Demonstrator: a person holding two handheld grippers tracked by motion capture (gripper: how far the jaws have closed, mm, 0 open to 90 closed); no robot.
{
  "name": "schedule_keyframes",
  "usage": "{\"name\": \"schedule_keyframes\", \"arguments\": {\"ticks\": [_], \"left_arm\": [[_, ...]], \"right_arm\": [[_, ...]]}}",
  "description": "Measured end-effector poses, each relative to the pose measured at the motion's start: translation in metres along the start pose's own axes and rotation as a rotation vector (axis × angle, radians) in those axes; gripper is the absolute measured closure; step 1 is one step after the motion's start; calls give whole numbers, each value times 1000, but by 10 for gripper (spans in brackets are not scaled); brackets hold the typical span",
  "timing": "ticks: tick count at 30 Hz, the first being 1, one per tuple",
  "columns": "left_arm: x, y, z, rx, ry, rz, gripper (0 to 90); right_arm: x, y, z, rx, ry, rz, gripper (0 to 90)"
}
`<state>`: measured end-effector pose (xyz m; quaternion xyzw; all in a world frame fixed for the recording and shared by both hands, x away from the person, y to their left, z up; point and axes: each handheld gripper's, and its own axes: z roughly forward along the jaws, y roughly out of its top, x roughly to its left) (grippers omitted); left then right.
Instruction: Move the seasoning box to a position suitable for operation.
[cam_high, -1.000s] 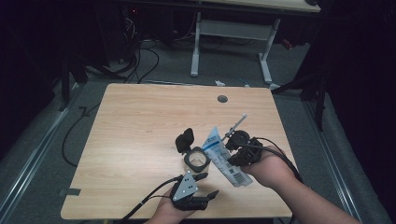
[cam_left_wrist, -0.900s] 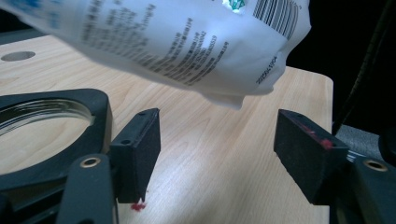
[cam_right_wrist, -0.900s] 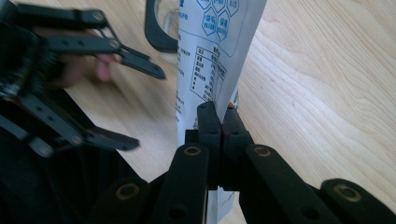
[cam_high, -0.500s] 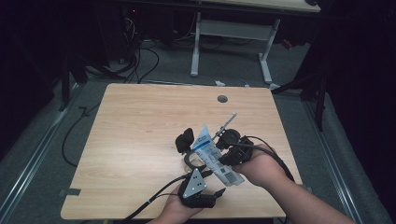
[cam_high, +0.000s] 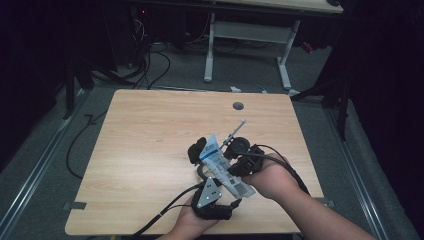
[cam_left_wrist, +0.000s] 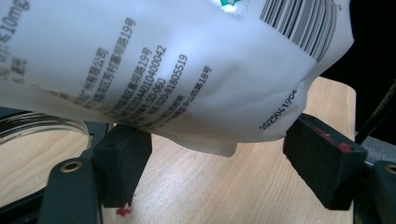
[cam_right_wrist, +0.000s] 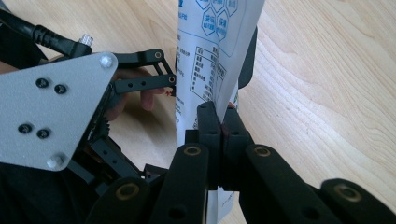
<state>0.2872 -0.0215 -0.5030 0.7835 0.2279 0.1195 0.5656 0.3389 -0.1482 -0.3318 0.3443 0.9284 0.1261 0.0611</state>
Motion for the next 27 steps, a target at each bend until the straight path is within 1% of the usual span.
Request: {"name": "schedule_keyframes", "arguments": {"ticks": [4,5,6,7,8,9,10,11,13,14,16,20,24,27], "left_arm": [[0,1,1,13,14,-4,243],[0,1,1,8,24,-1,250],[0,2,1,12,23,1,261],[0,2,1,15,20,-1,285],[0,2,1,17,19,-1,336],[-1,2,0,16,21,4,336],[-2,1,0,13,24,16,376],[-2,1,0,13,24,16,389],[-4,1,0,12,28,28,403],[-4,1,0,14,30,36,430],[-6,1,0,18,35,46,440],[-7,1,0,15,30,52,461],[-7,1,-1,9,24,61,515],[-7,2,-2,4,16,65,540]], "right_arm": [[0,1,2,-2,1,0,898],[0,1,2,-2,2,2,898],[0,2,2,-4,4,2,898],[0,2,2,-3,1,2,897],[-1,1,1,-10,3,4,898],[-1,1,1,-10,3,4,898],[-2,0,1,-13,1,8,898],[-2,0,1,-13,1,8,898],[-2,-1,0,-11,0,17,898],[-2,-1,1,-10,-3,9,898],[-2,-2,1,-9,-3,8,898],[-3,-3,2,-8,-8,12,897],[-5,-4,2,-8,-10,16,897],[-7,-5,2,3,-20,18,897]]}}
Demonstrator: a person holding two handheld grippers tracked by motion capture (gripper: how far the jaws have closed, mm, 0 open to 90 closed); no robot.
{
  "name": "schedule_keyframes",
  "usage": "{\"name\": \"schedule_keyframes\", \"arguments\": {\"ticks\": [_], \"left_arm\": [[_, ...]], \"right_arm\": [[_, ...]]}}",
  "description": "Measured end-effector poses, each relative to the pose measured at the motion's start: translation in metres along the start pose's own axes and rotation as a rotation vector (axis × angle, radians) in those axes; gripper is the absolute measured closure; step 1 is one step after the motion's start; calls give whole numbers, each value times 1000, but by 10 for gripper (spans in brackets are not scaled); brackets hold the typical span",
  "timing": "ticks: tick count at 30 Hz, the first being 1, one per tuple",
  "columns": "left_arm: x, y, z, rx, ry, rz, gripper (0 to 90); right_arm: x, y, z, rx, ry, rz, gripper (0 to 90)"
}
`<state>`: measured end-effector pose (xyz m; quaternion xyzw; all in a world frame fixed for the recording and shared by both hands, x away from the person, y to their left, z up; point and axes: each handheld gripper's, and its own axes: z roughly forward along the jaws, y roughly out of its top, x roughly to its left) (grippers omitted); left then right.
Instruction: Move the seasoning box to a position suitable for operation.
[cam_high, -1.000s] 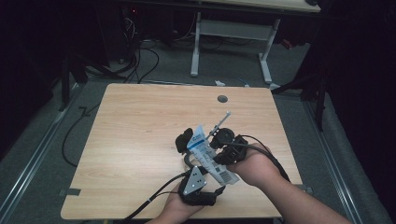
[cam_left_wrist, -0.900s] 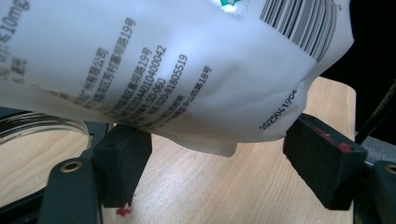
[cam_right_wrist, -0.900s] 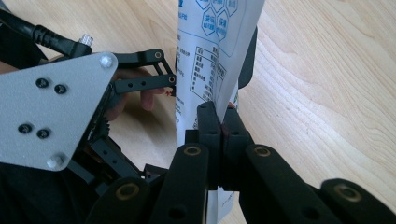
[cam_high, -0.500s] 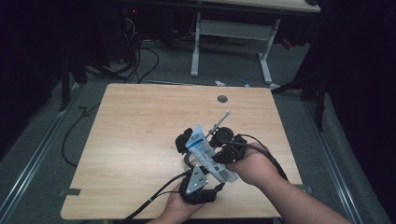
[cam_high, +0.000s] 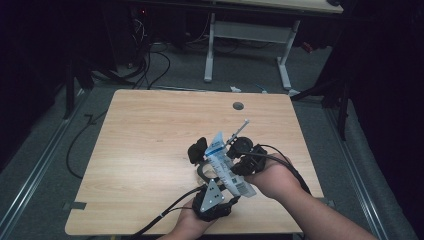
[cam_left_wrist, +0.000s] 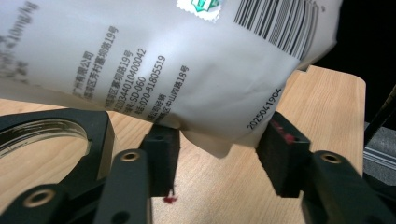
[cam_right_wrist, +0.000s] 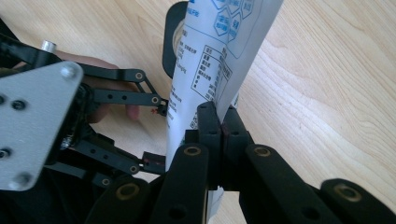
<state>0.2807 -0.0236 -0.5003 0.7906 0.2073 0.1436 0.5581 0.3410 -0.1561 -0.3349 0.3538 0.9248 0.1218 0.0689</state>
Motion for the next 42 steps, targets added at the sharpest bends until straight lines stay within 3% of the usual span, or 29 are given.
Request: {"name": "schedule_keyframes", "arguments": {"ticks": [10,15,28,42], "left_arm": [[-3,1,-4,-11,-17,5,599],[-9,0,-7,-16,1,43,608],[-10,-4,-4,-23,-17,14,606],[-13,-2,-4,-21,-16,41,608]], "right_arm": [[0,0,2,17,-1,-7,897],[1,3,6,22,7,-18,898],[-2,3,11,41,12,-24,898],[-4,4,16,61,13,-21,898]]}}
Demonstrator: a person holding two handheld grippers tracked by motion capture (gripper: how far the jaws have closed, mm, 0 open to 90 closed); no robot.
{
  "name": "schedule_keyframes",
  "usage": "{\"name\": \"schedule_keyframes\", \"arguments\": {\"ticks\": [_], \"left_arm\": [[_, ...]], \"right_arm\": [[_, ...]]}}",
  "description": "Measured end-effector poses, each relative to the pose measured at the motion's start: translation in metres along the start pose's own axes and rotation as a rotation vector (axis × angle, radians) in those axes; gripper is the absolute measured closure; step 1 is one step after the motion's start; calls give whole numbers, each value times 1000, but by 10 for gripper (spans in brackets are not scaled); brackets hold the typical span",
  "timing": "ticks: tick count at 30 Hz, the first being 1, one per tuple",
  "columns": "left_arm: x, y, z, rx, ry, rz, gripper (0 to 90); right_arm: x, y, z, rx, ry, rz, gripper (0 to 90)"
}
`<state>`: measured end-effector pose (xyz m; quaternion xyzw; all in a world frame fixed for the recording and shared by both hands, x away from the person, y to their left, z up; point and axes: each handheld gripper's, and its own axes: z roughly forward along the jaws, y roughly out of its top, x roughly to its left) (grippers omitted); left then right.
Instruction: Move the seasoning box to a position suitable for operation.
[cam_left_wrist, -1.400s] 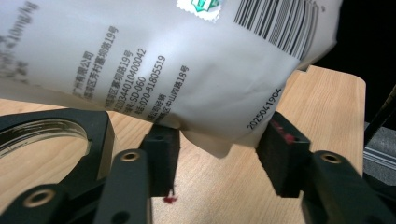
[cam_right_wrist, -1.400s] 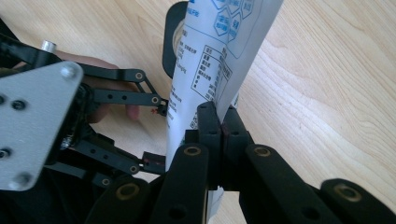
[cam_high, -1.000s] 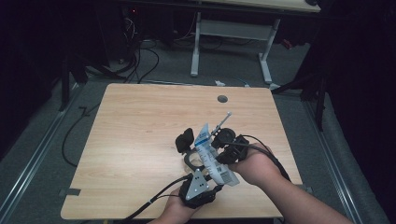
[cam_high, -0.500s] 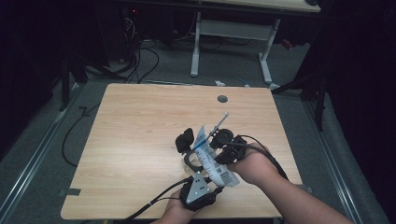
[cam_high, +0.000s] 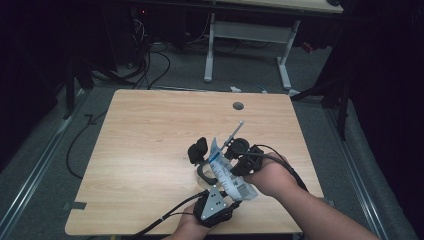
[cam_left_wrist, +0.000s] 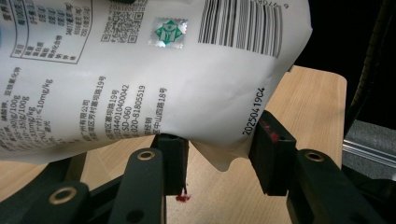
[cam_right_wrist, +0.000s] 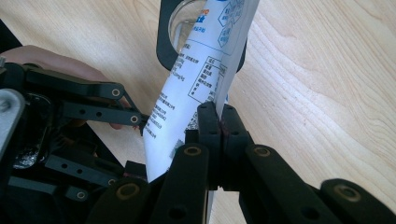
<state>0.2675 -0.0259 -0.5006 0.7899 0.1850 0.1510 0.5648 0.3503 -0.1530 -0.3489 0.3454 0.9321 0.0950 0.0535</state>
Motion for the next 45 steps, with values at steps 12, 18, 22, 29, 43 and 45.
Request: {"name": "schedule_keyframes", "arguments": {"ticks": [12,18,22,29,43,45], "left_arm": [[-1,4,-4,-23,5,7,612],[-4,6,-3,-31,3,12,613],[-5,6,-3,-33,7,18,613],[-4,6,-3,-32,12,19,614],[-4,6,-3,-28,12,13,618],[-4,7,-3,-30,9,14,618]], "right_arm": [[2,3,-5,3,-6,-12,898],[1,4,-6,18,-2,-6,898],[0,5,-5,22,7,-9,898],[-1,6,-4,15,18,9,897],[0,4,-3,-4,25,70,891],[0,5,-3,6,28,56,891]]}}
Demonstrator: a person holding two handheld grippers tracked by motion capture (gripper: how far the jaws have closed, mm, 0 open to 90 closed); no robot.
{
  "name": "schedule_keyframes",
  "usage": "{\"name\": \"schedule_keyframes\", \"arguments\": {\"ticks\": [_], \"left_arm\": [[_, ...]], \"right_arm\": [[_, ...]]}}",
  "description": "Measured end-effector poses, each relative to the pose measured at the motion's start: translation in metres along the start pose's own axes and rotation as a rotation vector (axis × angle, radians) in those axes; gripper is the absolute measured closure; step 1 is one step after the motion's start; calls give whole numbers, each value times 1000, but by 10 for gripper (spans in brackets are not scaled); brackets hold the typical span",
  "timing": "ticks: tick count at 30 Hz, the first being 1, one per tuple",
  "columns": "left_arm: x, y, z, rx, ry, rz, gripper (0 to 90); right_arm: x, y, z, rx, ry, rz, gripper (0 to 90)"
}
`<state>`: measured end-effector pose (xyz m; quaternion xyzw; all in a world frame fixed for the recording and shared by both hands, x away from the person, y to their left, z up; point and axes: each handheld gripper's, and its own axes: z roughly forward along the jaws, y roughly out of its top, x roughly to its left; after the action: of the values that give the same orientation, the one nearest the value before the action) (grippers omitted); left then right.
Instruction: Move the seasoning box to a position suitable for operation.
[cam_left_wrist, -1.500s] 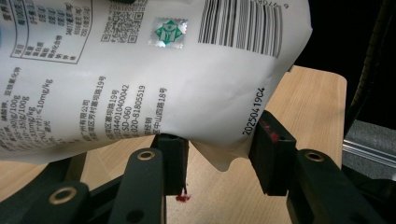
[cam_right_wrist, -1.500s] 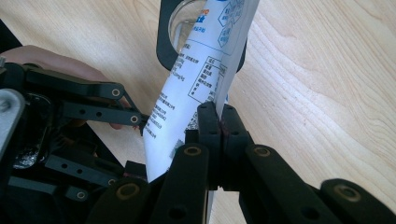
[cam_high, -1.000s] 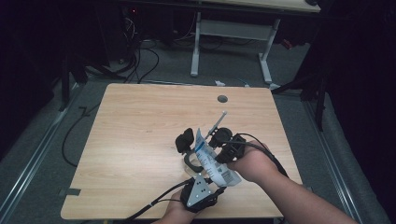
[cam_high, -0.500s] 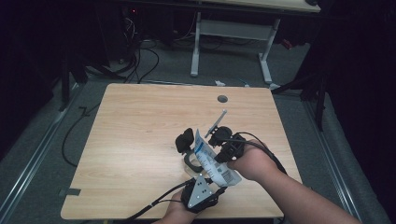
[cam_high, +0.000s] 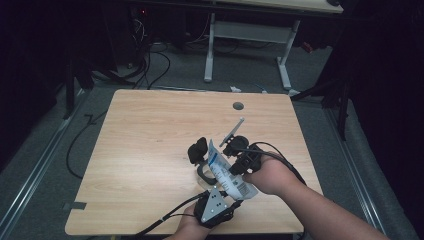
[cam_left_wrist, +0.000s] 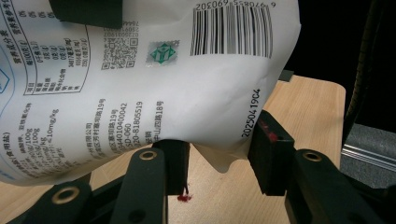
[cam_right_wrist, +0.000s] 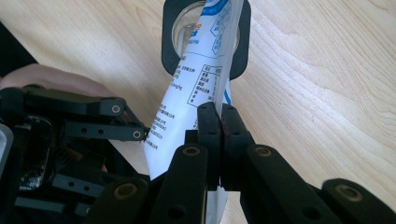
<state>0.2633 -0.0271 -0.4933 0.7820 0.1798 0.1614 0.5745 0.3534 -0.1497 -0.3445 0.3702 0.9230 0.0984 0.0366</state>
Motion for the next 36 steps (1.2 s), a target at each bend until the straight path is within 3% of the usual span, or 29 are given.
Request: {"name": "schedule_keyframes", "arguments": {"ticks": [10,22,36], "left_arm": [[3,0,2,-3,0,-1,616],[3,5,0,-13,-11,-8,612],[3,7,1,-15,-18,-6,611]], "right_arm": [[-2,6,2,27,10,-15,893],[-1,8,-2,20,0,-44,897],[-1,8,-4,19,2,-44,895]]}}
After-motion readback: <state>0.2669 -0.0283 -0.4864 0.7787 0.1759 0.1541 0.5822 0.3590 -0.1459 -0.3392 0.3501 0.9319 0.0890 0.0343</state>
